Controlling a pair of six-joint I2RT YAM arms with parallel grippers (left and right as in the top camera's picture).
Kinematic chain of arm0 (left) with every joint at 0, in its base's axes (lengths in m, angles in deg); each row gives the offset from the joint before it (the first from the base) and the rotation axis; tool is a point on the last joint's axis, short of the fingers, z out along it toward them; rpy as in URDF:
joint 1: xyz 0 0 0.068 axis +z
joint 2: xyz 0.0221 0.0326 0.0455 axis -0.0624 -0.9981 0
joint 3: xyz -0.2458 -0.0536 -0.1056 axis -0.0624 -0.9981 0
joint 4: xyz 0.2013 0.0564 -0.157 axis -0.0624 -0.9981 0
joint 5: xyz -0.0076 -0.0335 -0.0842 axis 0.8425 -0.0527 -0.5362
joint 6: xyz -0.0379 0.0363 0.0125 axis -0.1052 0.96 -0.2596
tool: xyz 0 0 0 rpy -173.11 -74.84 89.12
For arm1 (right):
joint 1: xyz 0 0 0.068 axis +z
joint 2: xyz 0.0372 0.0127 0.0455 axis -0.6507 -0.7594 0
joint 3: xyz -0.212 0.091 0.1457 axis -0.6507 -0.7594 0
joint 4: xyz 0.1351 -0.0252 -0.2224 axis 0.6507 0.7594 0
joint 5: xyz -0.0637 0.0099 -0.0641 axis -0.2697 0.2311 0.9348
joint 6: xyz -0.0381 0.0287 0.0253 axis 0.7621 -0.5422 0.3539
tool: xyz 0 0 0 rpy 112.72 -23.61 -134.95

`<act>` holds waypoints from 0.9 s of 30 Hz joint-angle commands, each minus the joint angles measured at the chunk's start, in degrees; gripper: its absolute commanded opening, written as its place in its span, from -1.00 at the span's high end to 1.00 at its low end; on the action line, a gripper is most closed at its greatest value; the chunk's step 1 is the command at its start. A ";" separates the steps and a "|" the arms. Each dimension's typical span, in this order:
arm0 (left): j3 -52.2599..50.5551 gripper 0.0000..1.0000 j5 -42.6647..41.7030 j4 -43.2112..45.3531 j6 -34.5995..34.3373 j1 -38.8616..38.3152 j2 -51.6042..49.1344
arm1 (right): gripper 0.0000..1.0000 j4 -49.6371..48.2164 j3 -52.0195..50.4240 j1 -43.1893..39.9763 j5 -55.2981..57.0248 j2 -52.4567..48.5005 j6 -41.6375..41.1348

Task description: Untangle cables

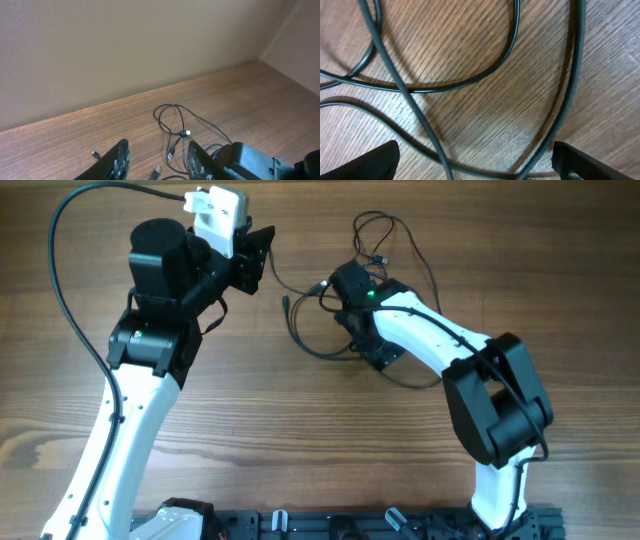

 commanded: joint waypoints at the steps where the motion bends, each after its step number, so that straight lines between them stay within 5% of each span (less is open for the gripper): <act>1: 0.85 0.23 -1.20 0.31 0.39 0.11 1.38 | -0.99 -0.46 -0.26 0.09 1.44 -2.38 -0.59; 27: 0.85 0.20 -3.08 0.39 0.42 0.11 4.72 | -0.99 3.85 -0.26 -1.55 5.09 -5.20 0.39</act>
